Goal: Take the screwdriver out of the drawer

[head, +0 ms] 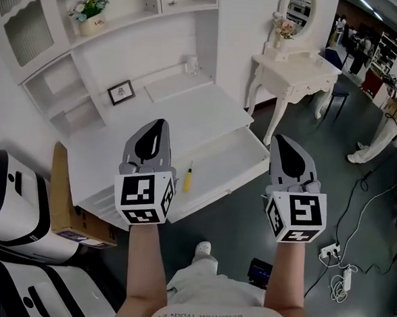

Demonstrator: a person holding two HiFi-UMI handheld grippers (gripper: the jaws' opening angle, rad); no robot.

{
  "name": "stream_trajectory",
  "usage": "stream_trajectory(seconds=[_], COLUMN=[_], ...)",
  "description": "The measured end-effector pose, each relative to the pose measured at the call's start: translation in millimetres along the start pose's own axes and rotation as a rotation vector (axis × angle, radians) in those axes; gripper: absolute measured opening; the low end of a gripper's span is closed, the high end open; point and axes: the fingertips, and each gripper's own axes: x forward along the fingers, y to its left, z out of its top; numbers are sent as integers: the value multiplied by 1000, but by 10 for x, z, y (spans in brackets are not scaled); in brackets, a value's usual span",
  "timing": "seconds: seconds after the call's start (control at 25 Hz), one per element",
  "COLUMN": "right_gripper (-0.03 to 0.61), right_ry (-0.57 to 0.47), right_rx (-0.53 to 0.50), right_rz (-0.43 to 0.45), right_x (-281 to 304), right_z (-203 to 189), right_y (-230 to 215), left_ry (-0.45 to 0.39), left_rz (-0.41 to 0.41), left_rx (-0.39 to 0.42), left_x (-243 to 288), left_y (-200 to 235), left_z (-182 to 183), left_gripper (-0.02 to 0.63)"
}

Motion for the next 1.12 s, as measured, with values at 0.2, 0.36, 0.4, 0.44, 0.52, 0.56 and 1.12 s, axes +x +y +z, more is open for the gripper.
stream_trajectory(seconds=[0.2, 0.36, 0.4, 0.44, 0.52, 0.56, 1.12], right_gripper=[8, 7, 8, 6, 7, 6, 6], right_ry=[29, 52, 55, 58, 65, 70, 159], right_rx=[-2, -1, 6, 14, 29, 34, 160], right_rz=[-16, -19, -15, -10, -5, -4, 4], right_x=[458, 775, 851, 923, 1048, 1104, 1576], right_z=[-128, -221, -239, -261, -316, -344, -869], right_y=[-65, -101, -103, -105, -118, -128, -161], left_ry=[11, 20, 19, 18, 17, 19, 154], left_rz=[-25, -41, -46, -50, -59, -64, -145], left_rx=[-10, -20, -21, -21, -20, -20, -85], left_x=[471, 799, 877, 950, 1079, 1138, 1598], left_y=[152, 268, 293, 313, 338, 348, 382], left_z=[-146, -257, -275, -291, -330, -355, -1017], left_gripper=[9, 9, 9, 9, 9, 9, 9])
